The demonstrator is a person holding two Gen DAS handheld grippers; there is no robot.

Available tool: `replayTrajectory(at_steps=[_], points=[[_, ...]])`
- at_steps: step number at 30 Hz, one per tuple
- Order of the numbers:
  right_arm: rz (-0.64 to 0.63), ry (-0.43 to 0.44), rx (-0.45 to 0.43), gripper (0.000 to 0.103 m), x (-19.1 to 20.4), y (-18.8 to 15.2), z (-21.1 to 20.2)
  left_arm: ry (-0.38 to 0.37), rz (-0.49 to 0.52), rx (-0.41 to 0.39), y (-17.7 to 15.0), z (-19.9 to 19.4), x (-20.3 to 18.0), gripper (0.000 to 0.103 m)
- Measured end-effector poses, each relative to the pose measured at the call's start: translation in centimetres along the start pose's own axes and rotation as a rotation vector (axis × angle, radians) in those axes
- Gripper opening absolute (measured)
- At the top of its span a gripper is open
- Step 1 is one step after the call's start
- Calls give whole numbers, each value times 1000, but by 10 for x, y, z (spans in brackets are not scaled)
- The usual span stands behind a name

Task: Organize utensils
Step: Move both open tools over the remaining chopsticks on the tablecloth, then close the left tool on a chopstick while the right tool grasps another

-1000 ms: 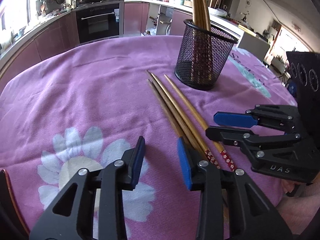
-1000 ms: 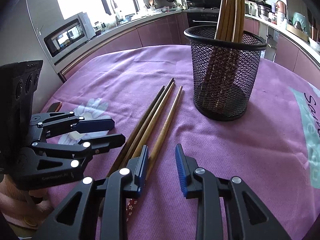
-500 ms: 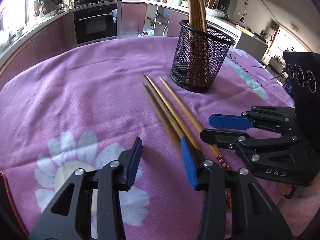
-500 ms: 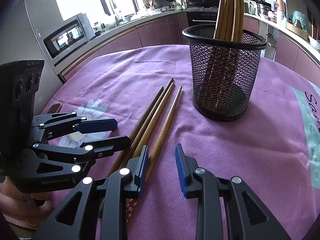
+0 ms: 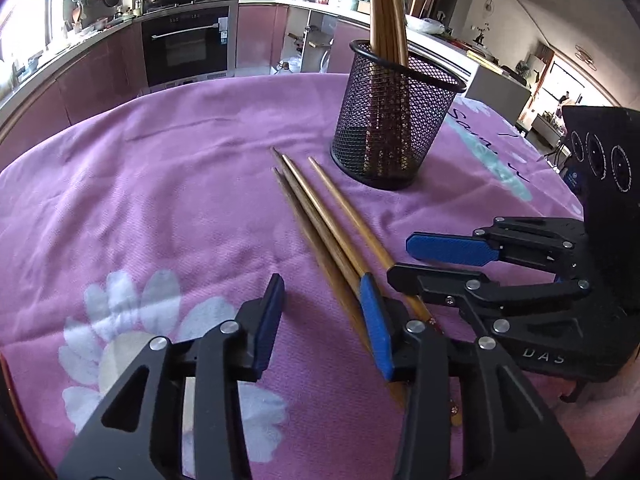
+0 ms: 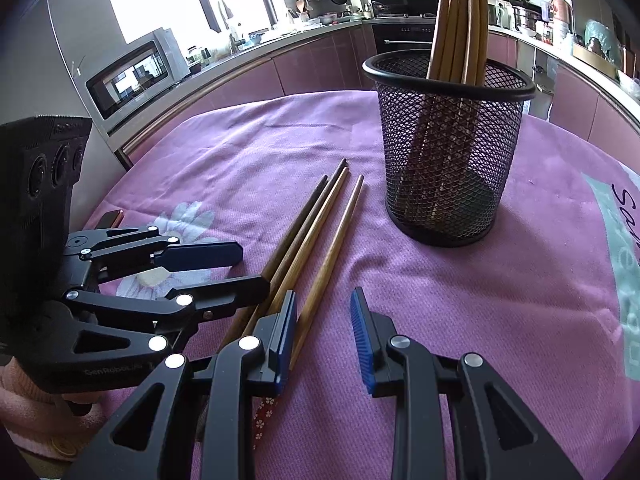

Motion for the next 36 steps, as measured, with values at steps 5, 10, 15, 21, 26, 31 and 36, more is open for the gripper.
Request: replayTrajectory(at_steps=[5, 10, 15, 21, 26, 31, 36], points=[[-2, 0, -1, 26, 0, 1, 0, 13, 15, 8, -3, -1, 3, 31], [-7, -8, -2, 26, 1, 3, 1, 19, 13, 13, -4, -4, 7, 28], [-15, -24, -2, 26, 4, 6, 4, 29, -29, 8, 0, -3, 15, 34], [-27, -58, -1, 26, 7, 11, 8, 48, -41, 6, 8, 3, 14, 32], [-9, -73, -3, 19, 5, 16, 10, 75, -58, 0, 13, 6, 11, 27], [5, -75, -4, 13, 2, 16, 10, 68, -78, -4, 14, 7, 10, 20], [24, -65, -7, 8, -3, 16, 10, 61, -90, -5, 13, 8, 8, 16]])
Point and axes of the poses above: each gripper's, at about its wrist camera, not at the fingertips, and z roughly the way its jaws point, x to its left, y to its top, the point moved 1 cm from there along z, roughly the way its jaws point, and after that the axes turned 13 degrees about x, right-handed, at the moved point
